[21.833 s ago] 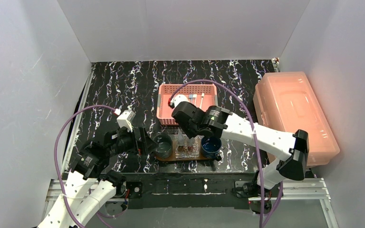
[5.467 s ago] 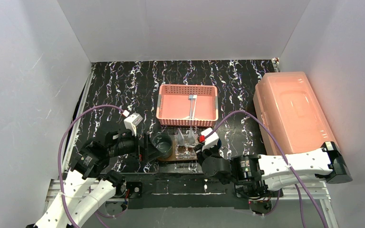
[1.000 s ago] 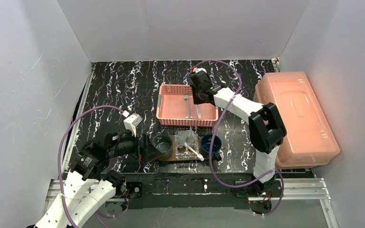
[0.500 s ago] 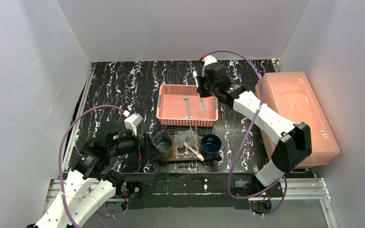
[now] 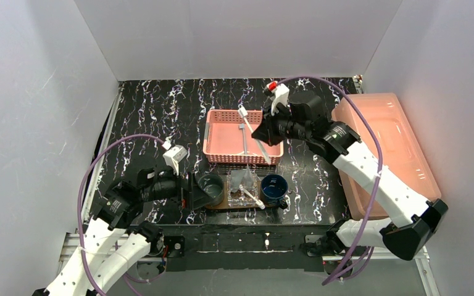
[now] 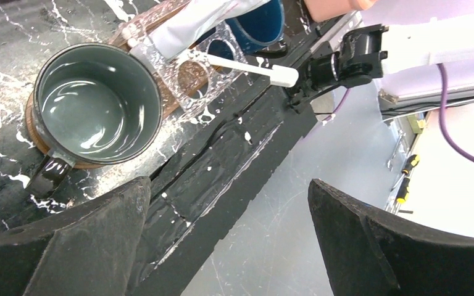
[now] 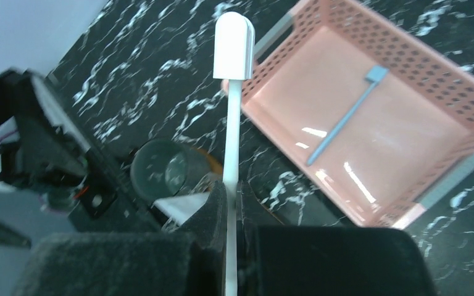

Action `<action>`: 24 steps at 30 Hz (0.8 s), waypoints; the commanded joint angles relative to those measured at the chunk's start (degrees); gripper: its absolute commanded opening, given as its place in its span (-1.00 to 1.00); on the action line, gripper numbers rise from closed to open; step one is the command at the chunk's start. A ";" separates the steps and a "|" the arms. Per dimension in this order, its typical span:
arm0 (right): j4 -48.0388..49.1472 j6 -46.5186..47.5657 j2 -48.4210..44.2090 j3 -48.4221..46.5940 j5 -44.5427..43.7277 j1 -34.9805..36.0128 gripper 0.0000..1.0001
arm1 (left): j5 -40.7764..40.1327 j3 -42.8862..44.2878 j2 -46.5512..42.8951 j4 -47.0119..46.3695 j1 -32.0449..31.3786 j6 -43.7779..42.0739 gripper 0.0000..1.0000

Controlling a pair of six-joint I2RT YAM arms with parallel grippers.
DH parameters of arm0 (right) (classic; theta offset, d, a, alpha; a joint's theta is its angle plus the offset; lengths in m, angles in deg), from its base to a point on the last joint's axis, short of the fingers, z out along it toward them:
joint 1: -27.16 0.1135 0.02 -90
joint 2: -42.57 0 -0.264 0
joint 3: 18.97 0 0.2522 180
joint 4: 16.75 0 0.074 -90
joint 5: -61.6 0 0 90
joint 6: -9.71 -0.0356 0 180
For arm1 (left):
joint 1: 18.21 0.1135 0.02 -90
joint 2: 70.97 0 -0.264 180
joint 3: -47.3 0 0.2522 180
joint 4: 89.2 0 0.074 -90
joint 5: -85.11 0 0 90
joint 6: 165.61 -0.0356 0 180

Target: Prepare toiletry sets of a toothbrush and toothpaste on the tray

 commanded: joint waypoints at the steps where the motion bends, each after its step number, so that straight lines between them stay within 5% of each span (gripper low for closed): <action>1: -0.55 0.39 -4.10 3.41 10.28 1.44 -0.97 | 3.77 4.24 0.86 -0.97 0.23 0.16 0.99; 24: 18.78 -9.91 -9.96 17.06 34.00 12.60 -0.97 | 15.50 10.58 3.03 -6.49 0.27 2.35 0.99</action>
